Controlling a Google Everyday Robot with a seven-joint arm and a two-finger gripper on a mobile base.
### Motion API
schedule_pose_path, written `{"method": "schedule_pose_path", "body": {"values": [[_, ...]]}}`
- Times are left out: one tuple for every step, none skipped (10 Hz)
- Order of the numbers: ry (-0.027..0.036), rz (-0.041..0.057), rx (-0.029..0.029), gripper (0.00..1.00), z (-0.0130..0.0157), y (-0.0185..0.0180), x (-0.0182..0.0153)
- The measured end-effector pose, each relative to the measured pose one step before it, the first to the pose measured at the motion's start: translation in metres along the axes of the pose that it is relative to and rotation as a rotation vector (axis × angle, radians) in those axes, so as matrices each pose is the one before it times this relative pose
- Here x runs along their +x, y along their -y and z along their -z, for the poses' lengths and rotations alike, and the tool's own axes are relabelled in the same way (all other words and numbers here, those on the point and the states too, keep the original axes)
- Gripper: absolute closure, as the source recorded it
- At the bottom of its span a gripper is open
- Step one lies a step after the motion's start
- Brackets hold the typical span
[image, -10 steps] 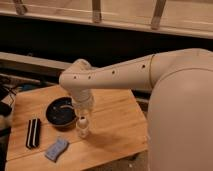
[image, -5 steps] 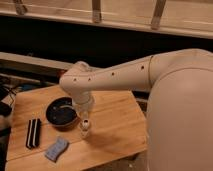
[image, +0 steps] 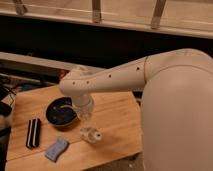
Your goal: Knock the bottle over
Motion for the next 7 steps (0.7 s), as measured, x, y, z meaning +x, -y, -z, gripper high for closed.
{"method": "schedule_pose_path", "body": {"values": [[-0.00444,-0.00304,0.00716,0.99,-0.00133,0.00229,0.00135],[-0.0054,0.0052,0.00755,0.99,-0.00334,-0.00192,0.00141],[-0.00157,0.00008,0.00348,0.99,-0.00183,-0.00257,0.00084],[-0.00666,-0.0015,0.00735,0.99,-0.0043,0.0001,0.00493],[-0.00463,-0.01071,0.00393,0.99,-0.00398,0.00641,0.00474],[-0.00285,-0.00269,0.00255,0.99,-0.0012,0.00159,0.00169],[-0.00294,0.00301,-0.00008,0.99,-0.00095,-0.00219,0.00063]]}}
